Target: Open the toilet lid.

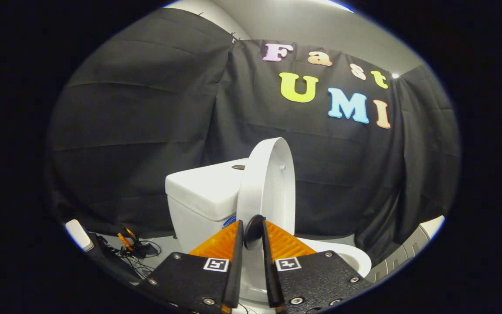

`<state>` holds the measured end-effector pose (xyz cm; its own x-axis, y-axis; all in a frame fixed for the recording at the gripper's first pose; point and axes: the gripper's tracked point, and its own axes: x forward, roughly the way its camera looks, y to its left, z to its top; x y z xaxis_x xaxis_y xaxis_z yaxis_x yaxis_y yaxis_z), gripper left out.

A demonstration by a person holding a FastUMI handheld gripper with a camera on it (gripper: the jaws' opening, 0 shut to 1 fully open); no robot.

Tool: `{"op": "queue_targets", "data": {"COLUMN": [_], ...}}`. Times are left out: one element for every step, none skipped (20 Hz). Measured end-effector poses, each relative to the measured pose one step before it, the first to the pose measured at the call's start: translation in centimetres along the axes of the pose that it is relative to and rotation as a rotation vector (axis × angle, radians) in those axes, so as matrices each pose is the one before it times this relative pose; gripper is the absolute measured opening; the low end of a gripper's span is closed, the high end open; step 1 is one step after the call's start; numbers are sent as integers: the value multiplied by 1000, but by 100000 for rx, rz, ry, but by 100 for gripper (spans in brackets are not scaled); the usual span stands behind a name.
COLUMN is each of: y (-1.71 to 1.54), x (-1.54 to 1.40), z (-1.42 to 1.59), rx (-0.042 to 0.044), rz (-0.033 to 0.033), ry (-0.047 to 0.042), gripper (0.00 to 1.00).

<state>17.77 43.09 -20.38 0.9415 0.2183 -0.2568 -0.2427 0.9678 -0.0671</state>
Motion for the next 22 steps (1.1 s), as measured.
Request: {"op": "queue_targets", "data": {"y": [176,395,229,-65,-191,-245,-228,-414,-257,-386,-600,-602,-347,-207,-359,-731,-1197,-1491,-1767,-1492,-1078,-898], "x": [-1,-145,-289,-506,-570,-469,-486,-438,-627,-565,-780,-664,-810,-721,-694,-972,-1303,-937,-750,-530,-682,-832], "z": [-73,278,394,539,496,570,673,866,829,1043,924,1030,912,716,865,1110,1034,969,639,661,614,759], "rx": [4410,4917,3780,2153,839,211,347,686,505,-84,-792,-1131,-943,-1159,-2033,-2781,-3093,-2541,-1815,-1130,-714,-1747], "rz": [3405,2860,2005,1079,342,500,761,666,1307,1143,851,1347,2451,4159,3045,1319,-240,-1518,-1630,-1489,-1232,472], "ry": [-179,-376,-949,-677,-306,-649,-831,-1317,-1075,-1243,-1095,-1087,-905,-505,-1346,-2103,-2207,-1761,-1188,-945,-1200,-1008], "gripper": [38,52,66,80,93,95,95,95,95,95,95,95,95,95,95,95,95,95,95,95,95,95]}}
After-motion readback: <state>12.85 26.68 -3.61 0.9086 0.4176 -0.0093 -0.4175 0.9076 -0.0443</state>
